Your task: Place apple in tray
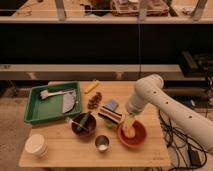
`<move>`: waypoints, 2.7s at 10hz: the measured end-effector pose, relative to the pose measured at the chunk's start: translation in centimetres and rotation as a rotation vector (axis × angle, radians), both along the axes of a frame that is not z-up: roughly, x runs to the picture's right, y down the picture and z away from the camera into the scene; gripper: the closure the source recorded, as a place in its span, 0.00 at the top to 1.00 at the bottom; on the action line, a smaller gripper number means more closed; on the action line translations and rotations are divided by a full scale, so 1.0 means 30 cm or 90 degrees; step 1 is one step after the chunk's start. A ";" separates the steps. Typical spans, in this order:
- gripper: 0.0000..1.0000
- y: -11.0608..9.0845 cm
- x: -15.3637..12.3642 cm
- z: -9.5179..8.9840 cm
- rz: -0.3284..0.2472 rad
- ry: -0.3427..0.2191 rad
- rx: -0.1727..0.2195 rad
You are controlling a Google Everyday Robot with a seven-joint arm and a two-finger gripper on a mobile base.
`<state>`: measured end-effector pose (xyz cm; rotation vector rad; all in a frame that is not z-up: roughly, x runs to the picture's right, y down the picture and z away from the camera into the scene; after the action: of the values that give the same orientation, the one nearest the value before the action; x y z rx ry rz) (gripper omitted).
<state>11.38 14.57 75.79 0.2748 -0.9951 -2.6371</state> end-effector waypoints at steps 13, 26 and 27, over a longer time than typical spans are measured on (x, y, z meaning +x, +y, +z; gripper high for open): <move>0.58 0.158 0.138 0.010 0.062 -0.035 0.005; 0.58 0.347 0.128 0.115 0.001 -0.044 0.033; 0.58 0.350 0.120 0.121 -0.001 -0.046 0.032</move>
<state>14.98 25.07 79.43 0.3837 -0.9528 -2.6737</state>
